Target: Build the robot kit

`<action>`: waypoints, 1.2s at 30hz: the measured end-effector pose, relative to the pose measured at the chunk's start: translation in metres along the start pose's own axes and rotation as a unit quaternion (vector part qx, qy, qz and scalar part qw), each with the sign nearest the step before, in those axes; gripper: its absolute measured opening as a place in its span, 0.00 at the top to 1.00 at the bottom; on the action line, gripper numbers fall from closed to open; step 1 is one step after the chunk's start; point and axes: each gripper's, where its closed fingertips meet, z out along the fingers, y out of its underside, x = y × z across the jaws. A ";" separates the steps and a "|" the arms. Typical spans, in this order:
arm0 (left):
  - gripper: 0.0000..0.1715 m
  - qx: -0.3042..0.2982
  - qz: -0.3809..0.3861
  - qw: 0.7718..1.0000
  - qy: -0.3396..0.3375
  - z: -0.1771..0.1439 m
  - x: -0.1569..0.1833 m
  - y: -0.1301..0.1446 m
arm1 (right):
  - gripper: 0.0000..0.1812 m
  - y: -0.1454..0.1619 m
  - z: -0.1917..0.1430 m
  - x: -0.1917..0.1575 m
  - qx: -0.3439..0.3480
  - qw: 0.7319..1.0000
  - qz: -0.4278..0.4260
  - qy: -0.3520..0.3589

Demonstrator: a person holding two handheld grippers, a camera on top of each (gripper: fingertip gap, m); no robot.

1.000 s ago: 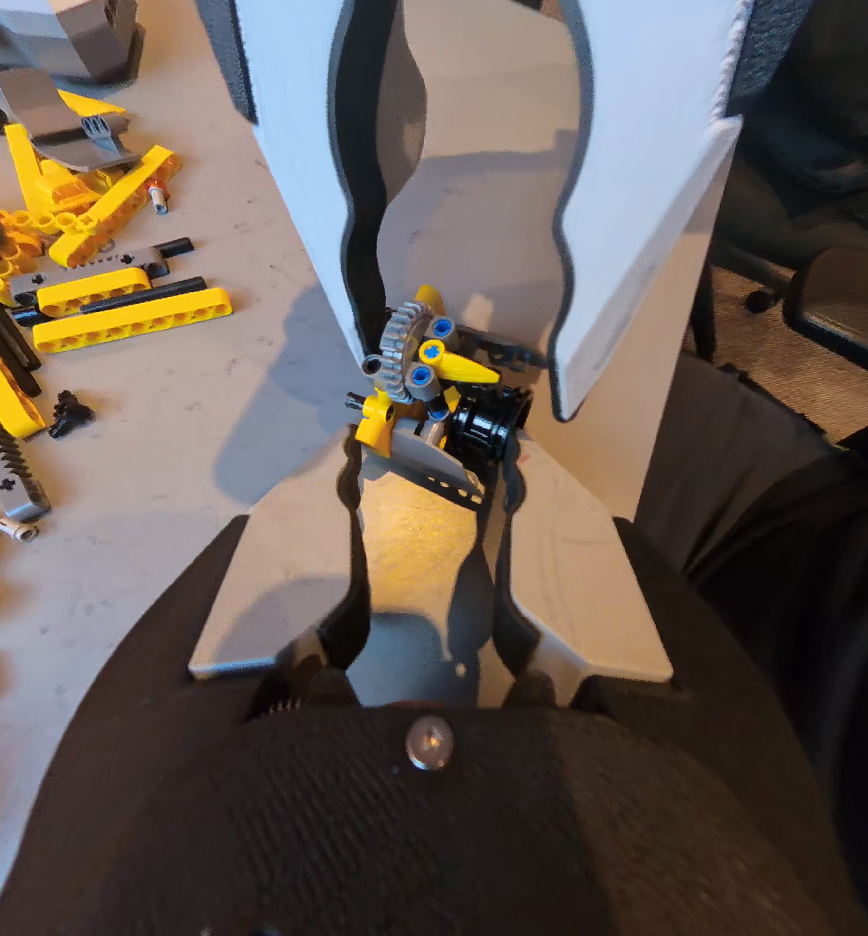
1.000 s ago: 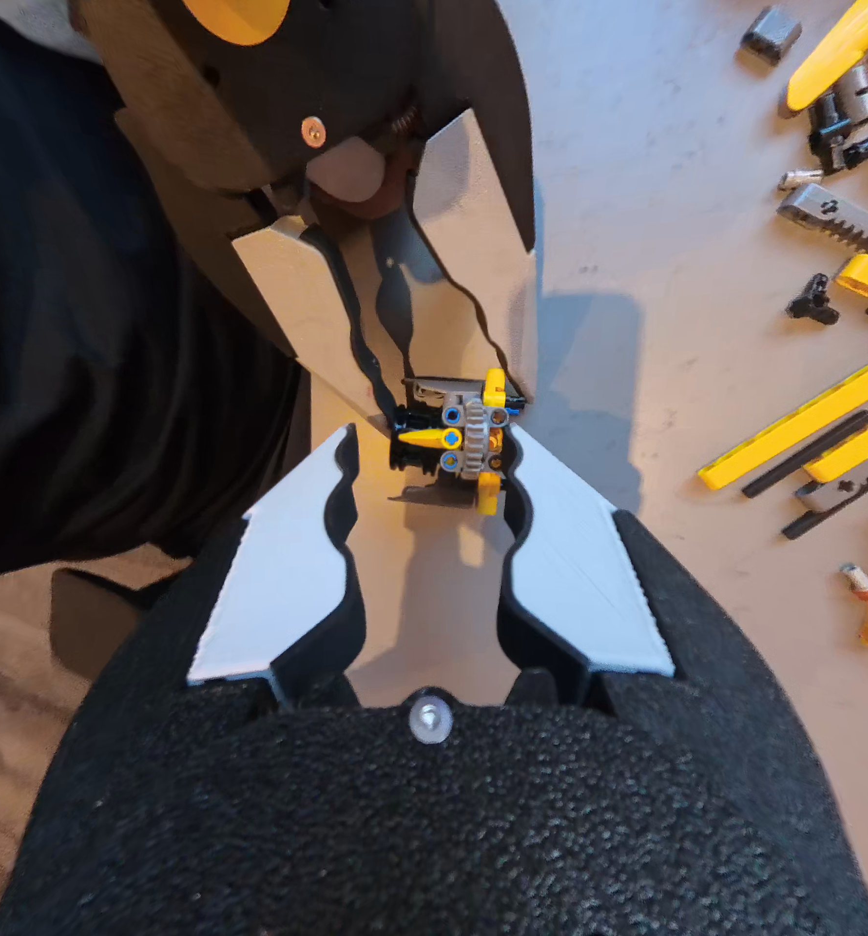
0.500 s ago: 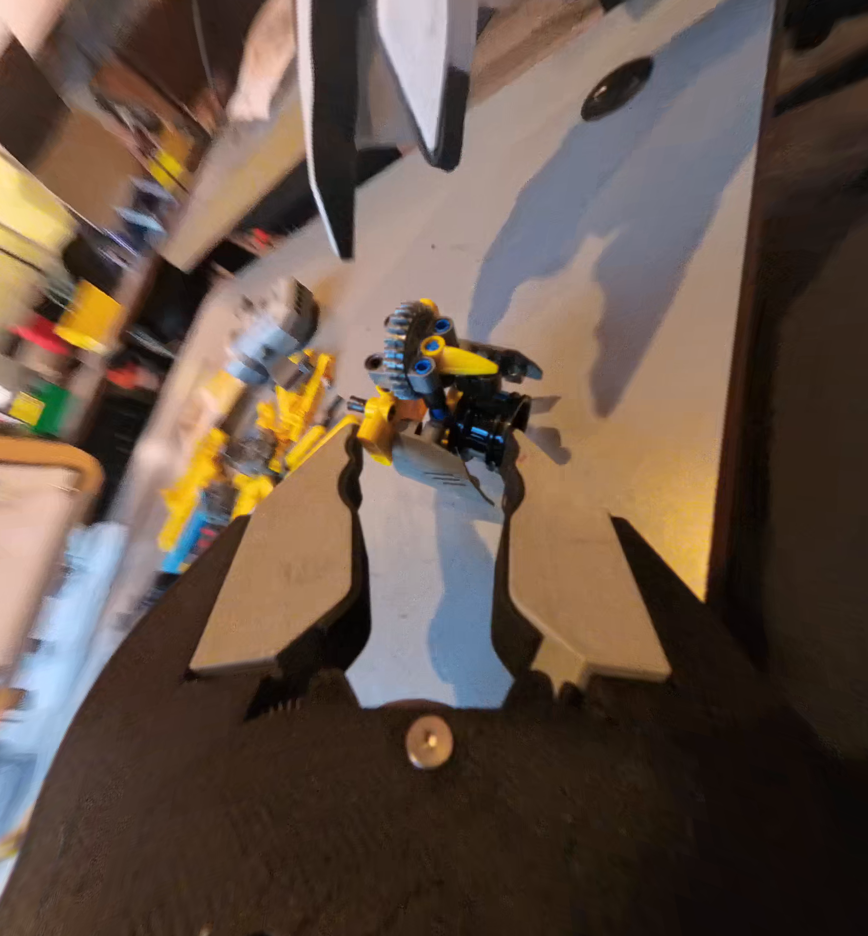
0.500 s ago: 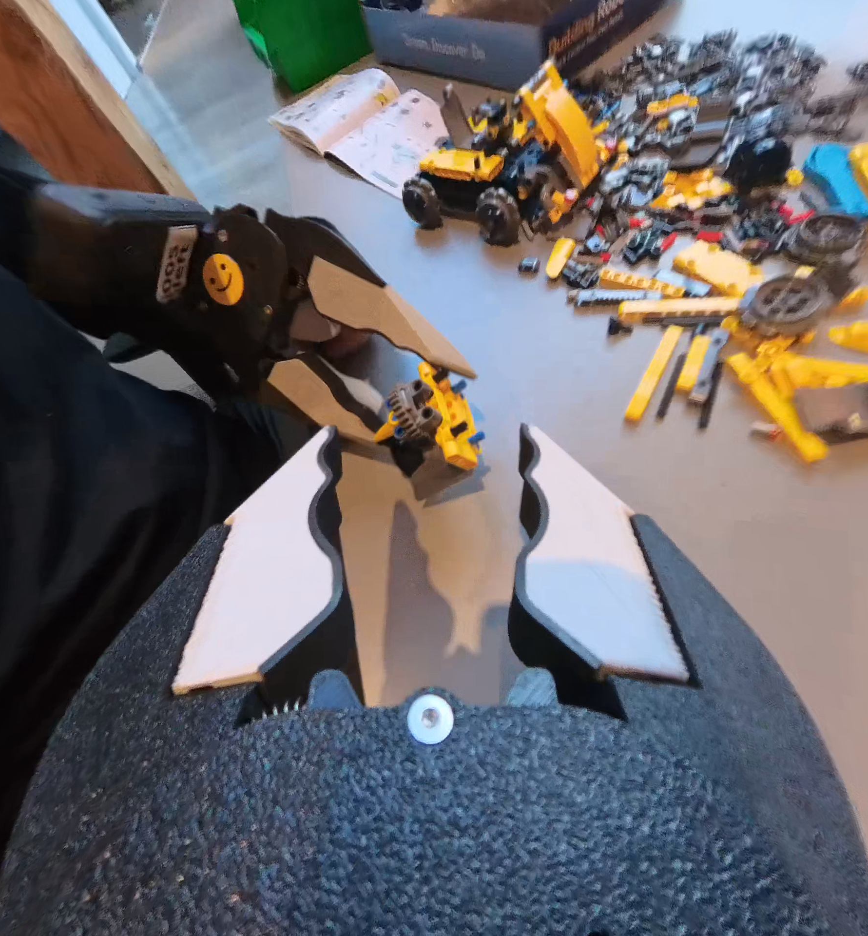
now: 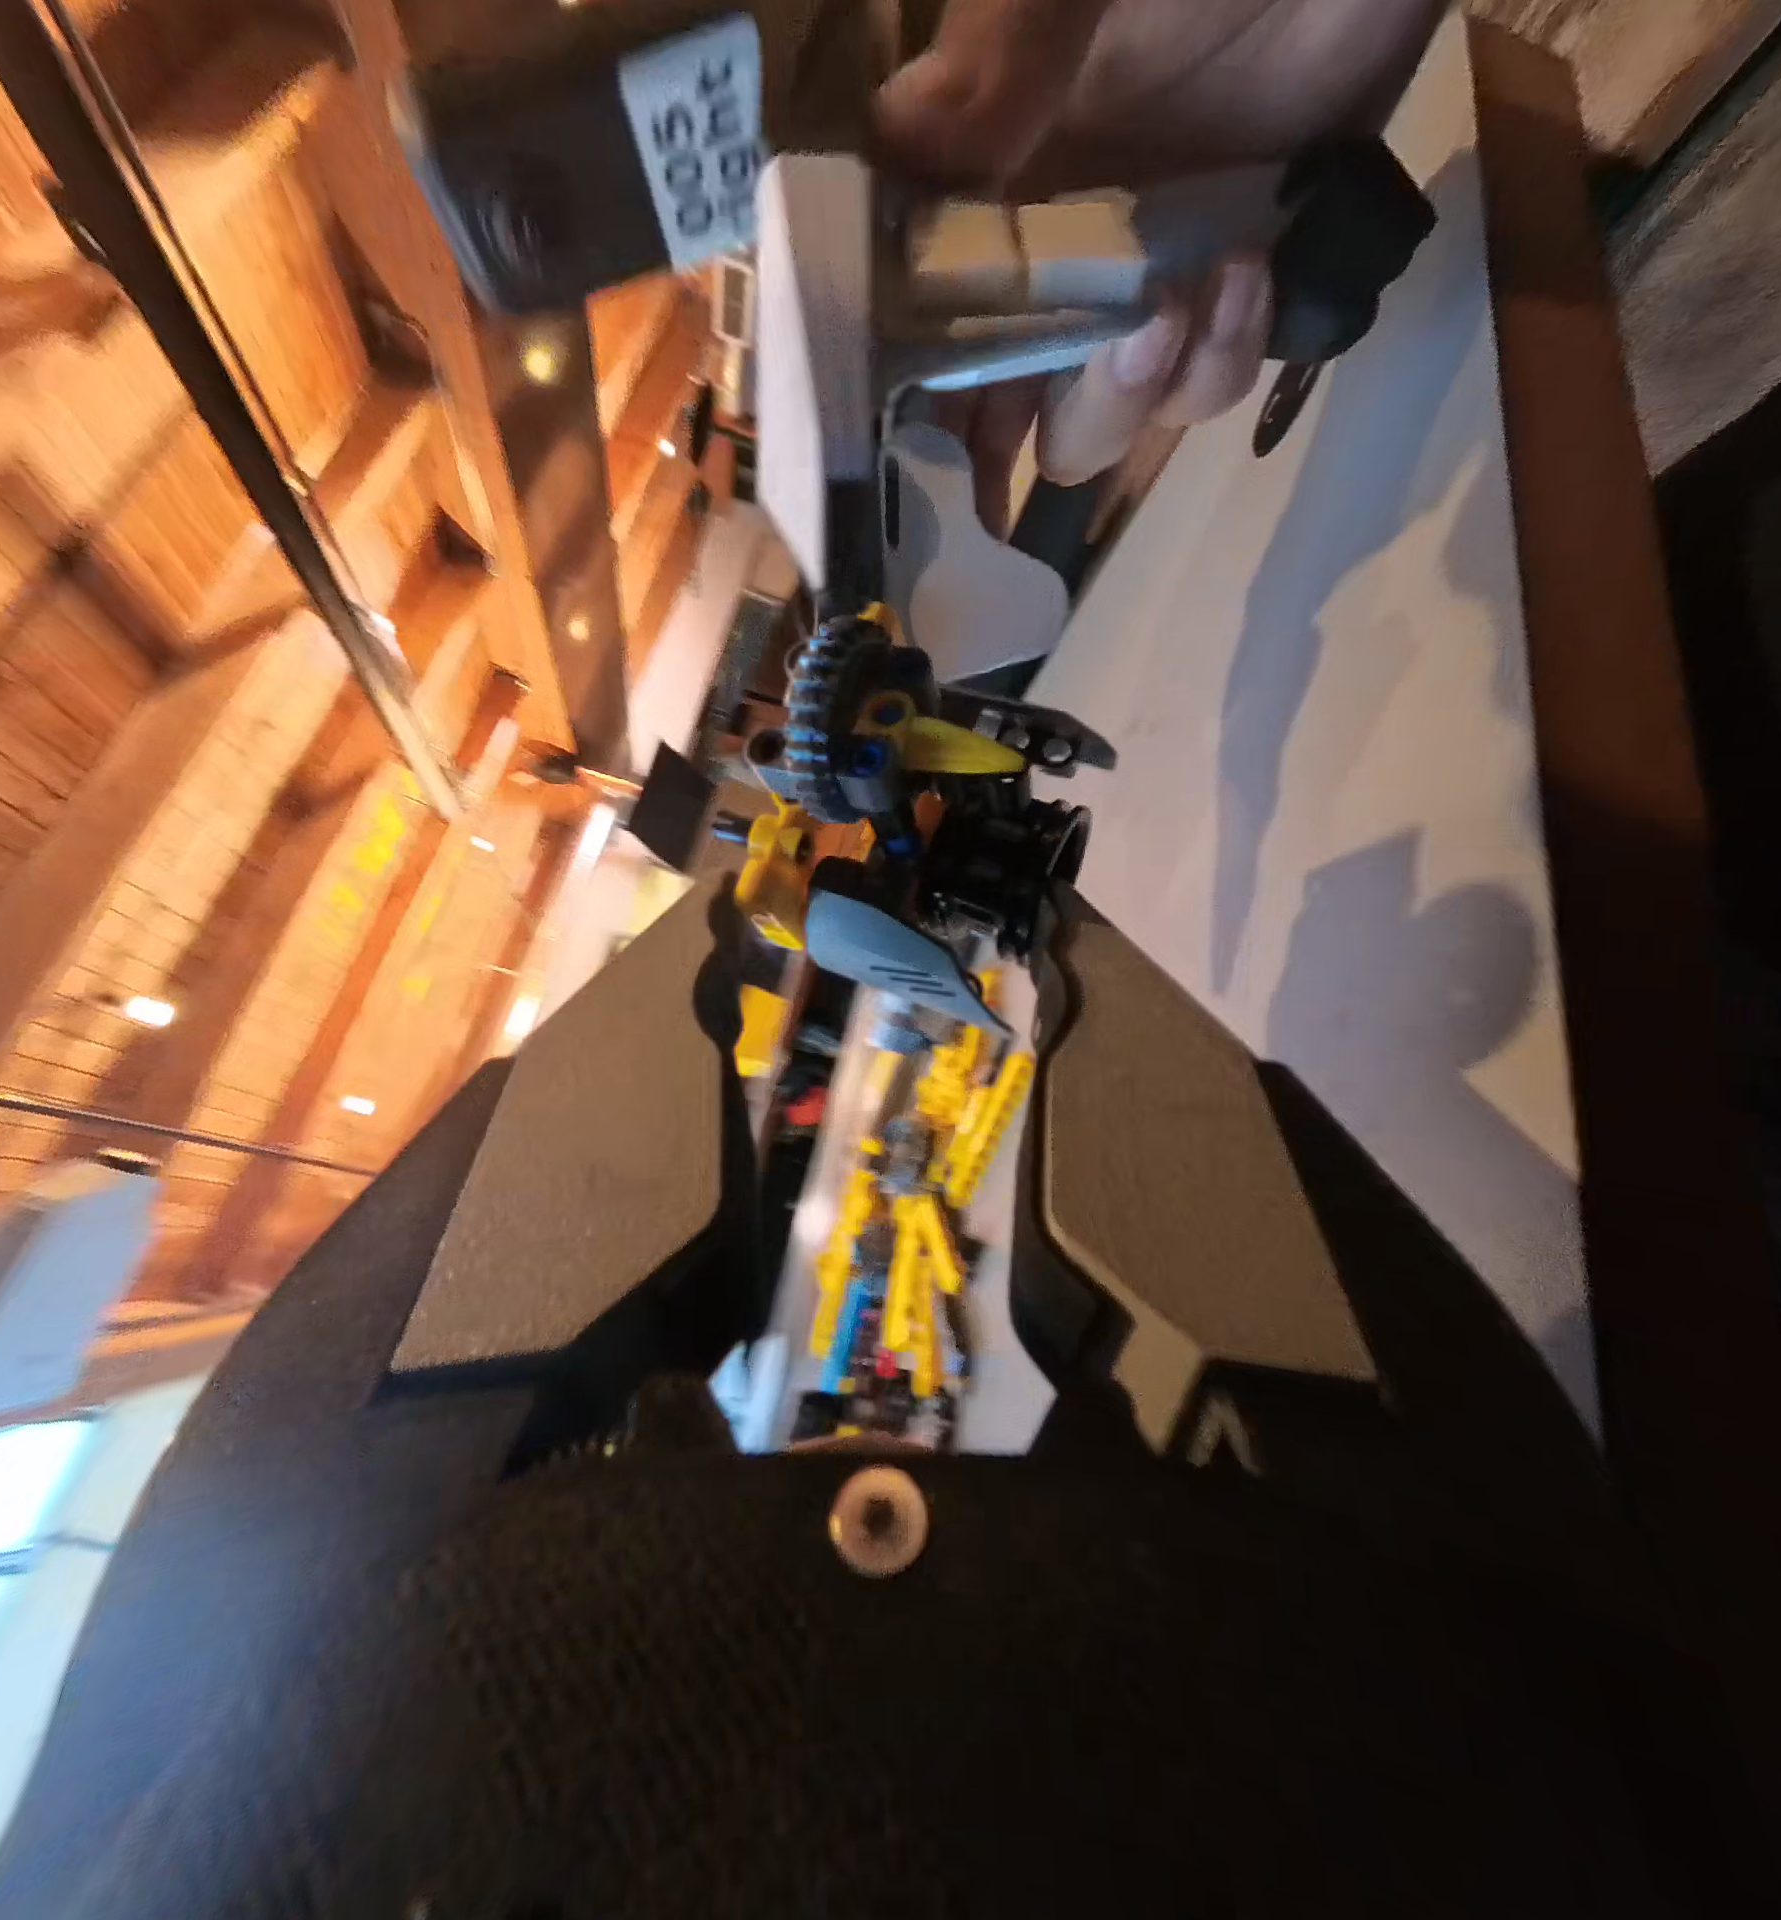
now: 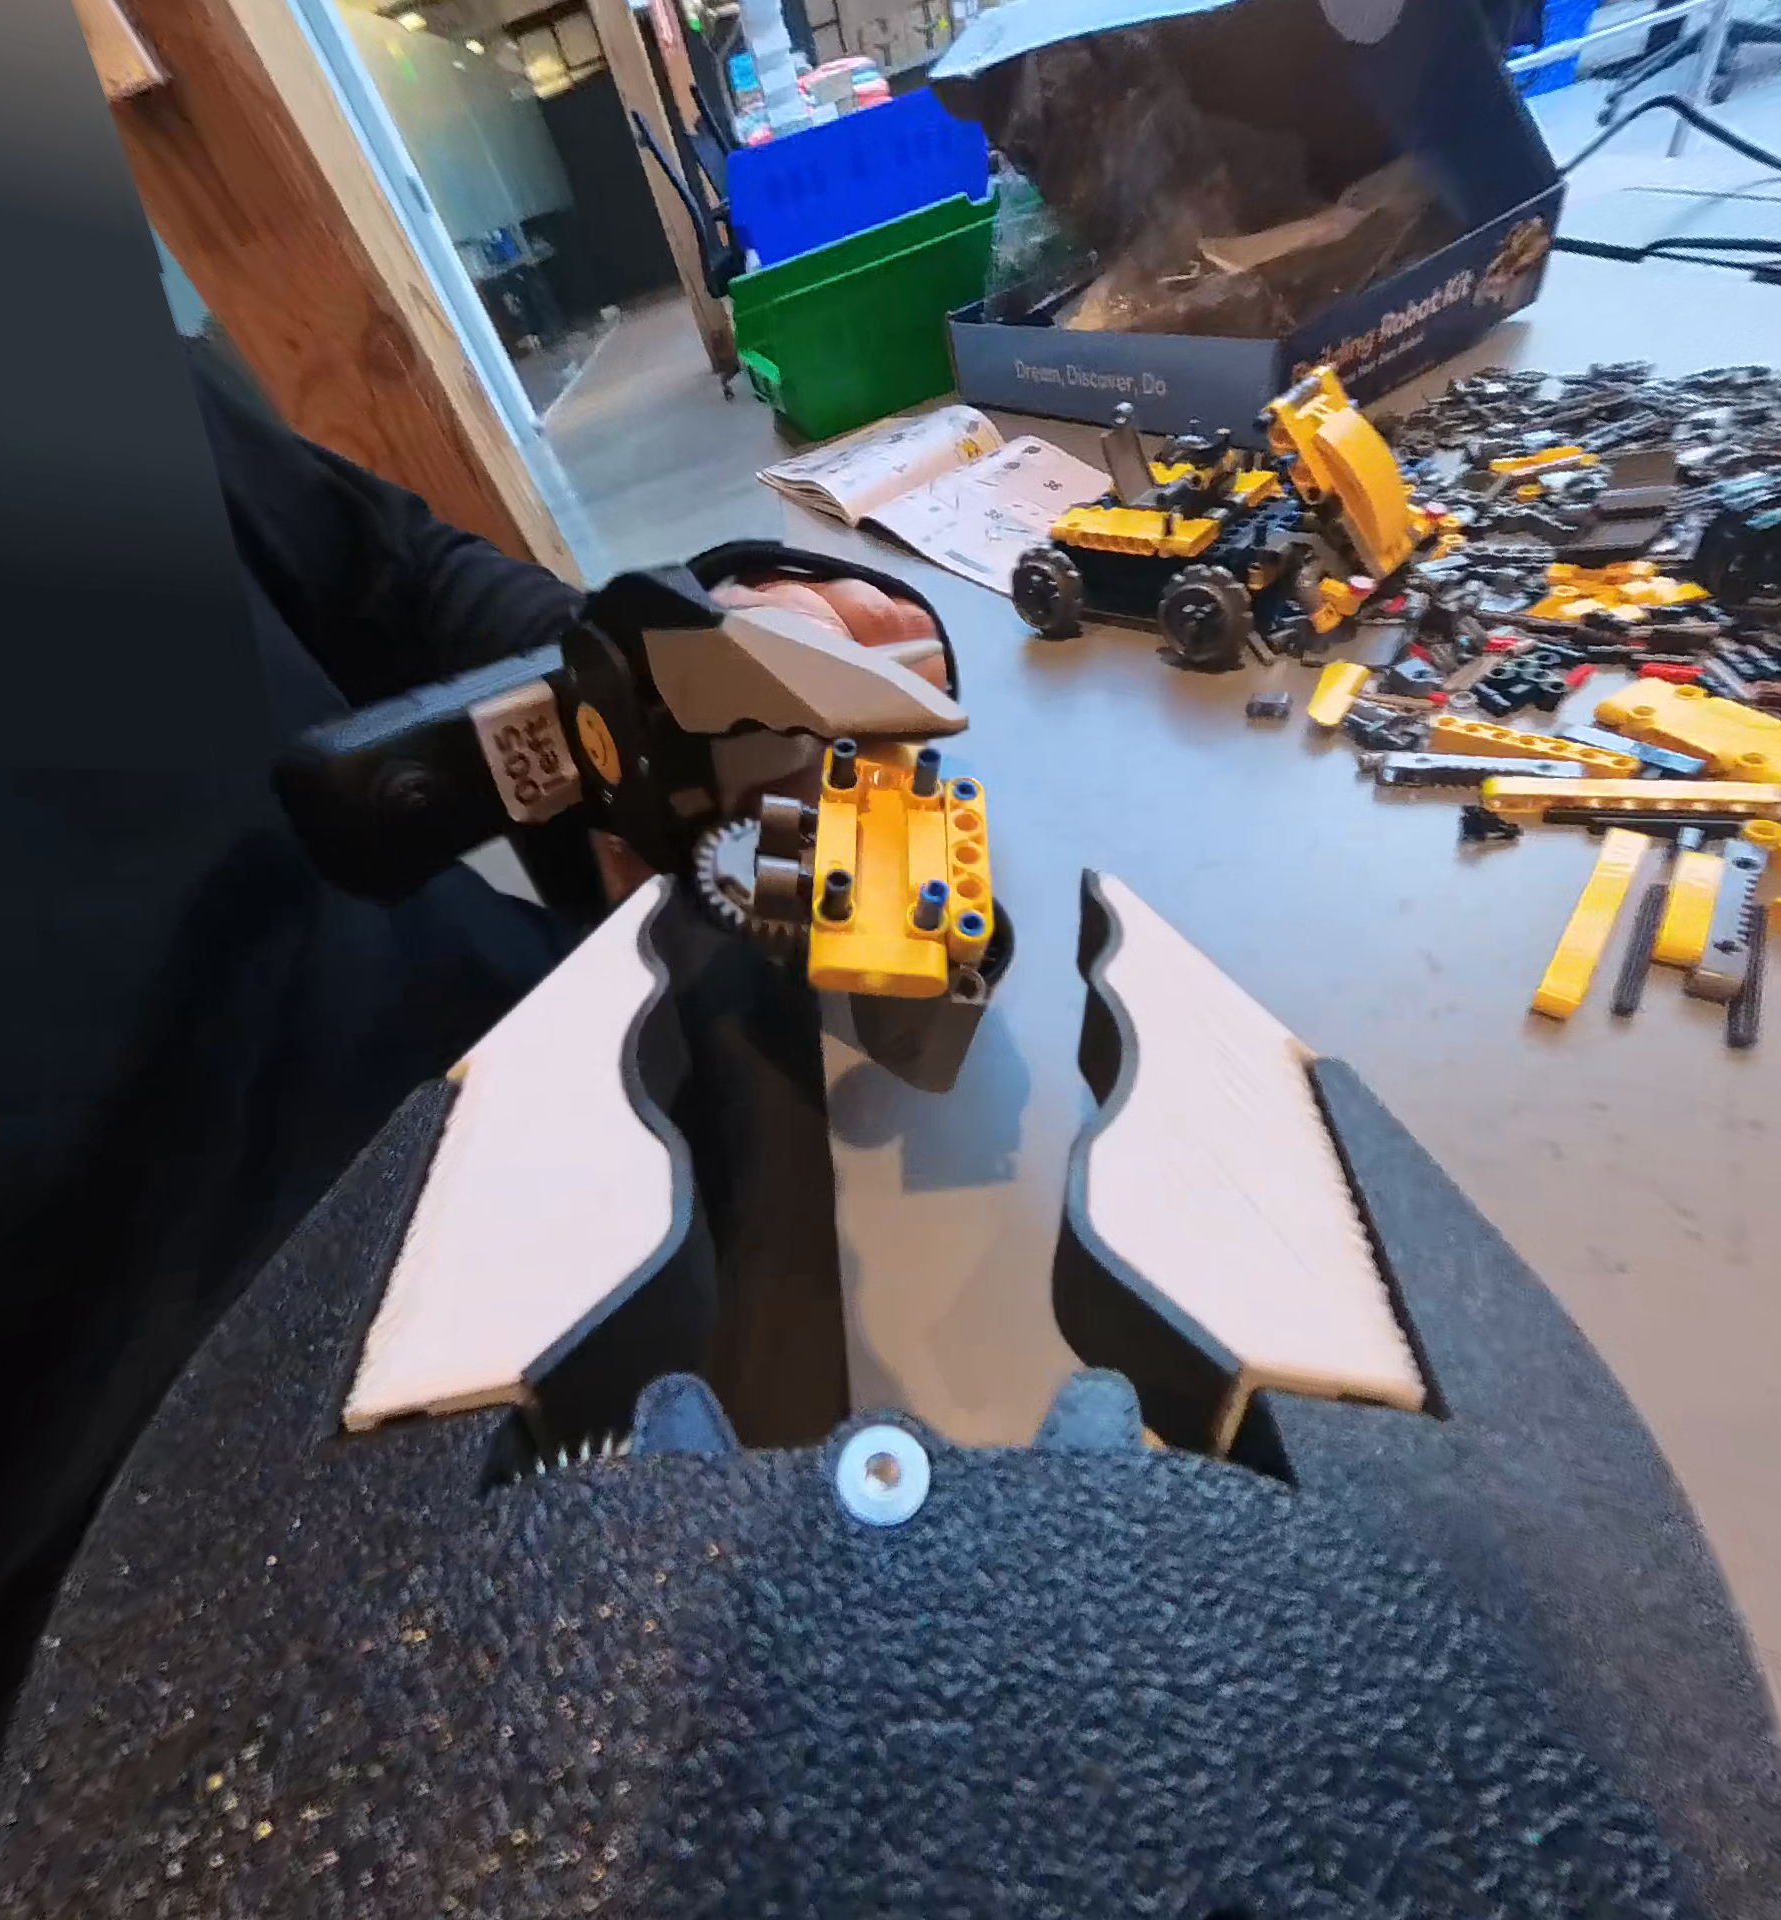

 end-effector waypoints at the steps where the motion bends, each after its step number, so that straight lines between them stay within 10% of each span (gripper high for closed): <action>1: 0.69 -0.012 -0.055 0.998 0.036 0.003 0.006 0.005 | 0.57 0.001 -0.002 0.005 0.000 1.000 -0.012 0.022; 4: 0.69 -0.105 -0.311 0.918 0.222 0.014 0.039 0.031 | 0.57 0.004 -0.012 0.019 -0.019 0.994 -0.053 0.089; 9: 0.69 -0.162 -0.636 0.626 0.422 0.005 0.055 0.026 | 0.56 0.026 -0.010 0.027 -0.097 0.978 -0.116 0.146; 11: 0.69 -0.163 -0.668 0.579 0.437 0.004 0.055 0.027 | 0.56 0.037 -0.003 0.026 -0.134 0.964 -0.160 0.163; 19: 0.68 -0.161 -0.698 0.514 0.472 -0.006 0.059 0.021 | 0.63 0.039 0.003 0.020 -0.144 0.955 -0.200 0.165; 28: 0.68 -0.154 -0.686 0.516 0.490 -0.006 0.060 0.016 | 0.56 0.052 0.022 0.035 -0.196 0.927 -0.285 0.146; 33: 0.63 -0.139 -0.654 0.564 0.485 -0.013 0.059 0.016 | 0.62 0.062 0.026 0.042 -0.199 0.932 -0.267 0.143; 36: 0.57 -0.122 -0.582 0.646 0.479 -0.027 0.057 0.027 | 0.63 0.062 0.023 0.044 -0.199 0.932 -0.267 0.142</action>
